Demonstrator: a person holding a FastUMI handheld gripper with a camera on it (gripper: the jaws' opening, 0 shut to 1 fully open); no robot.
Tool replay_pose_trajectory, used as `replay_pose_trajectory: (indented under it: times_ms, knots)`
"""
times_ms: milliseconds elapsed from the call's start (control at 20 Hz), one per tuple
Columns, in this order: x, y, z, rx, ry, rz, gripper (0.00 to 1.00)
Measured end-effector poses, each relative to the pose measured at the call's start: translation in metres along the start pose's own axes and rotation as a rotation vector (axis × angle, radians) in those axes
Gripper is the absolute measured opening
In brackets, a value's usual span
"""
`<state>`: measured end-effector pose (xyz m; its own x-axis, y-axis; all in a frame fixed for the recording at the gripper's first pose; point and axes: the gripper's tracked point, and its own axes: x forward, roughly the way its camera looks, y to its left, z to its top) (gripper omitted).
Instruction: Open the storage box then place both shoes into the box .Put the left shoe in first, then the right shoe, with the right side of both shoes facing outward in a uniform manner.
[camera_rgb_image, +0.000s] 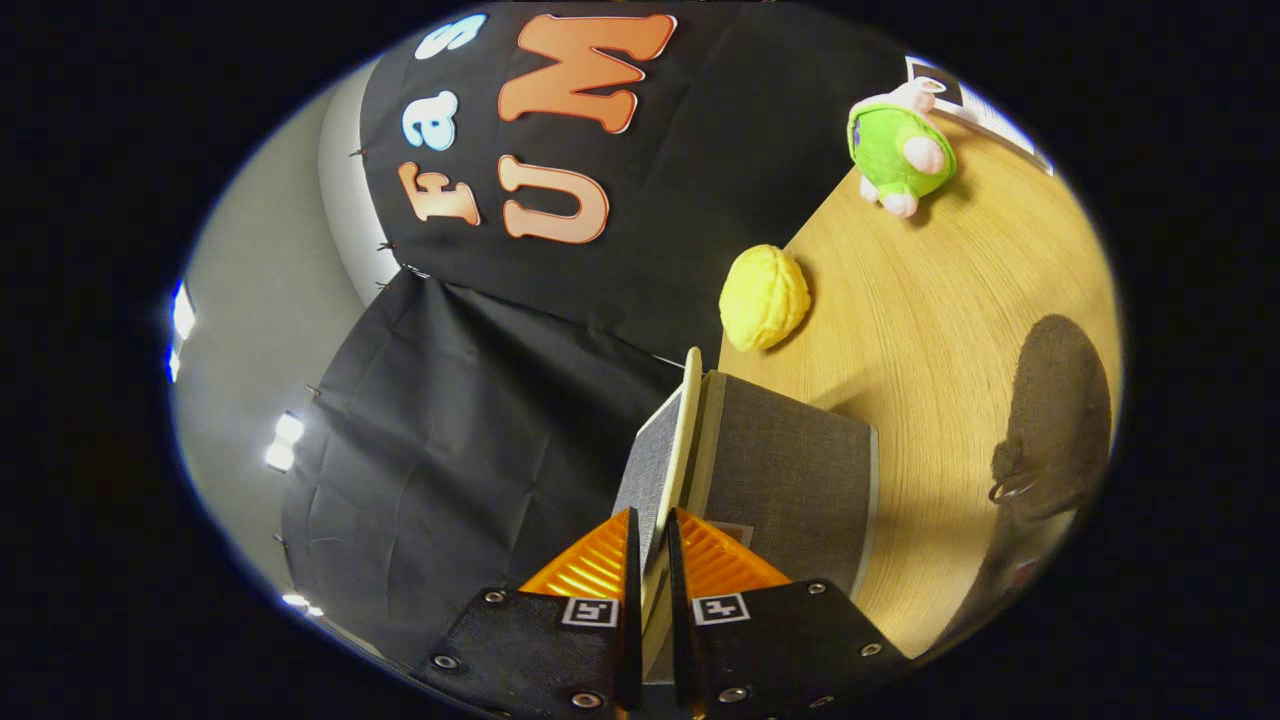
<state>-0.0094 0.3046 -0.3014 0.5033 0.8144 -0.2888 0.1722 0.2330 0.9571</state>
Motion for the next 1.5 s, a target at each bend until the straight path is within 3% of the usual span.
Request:
replay_pose_trajectory:
  times_ms: [150,700,1150,1500]
  knots:
    - [-0.002,0.021,0.008,0.025,-0.008,0.040,0.04]
    - [0.024,0.140,0.014,-0.163,-0.045,0.064,0.06]
    - [0.116,0.198,-0.045,-0.262,0.010,0.021,0.06]
    - [0.180,0.197,-0.098,-0.208,0.016,-0.013,0.12]
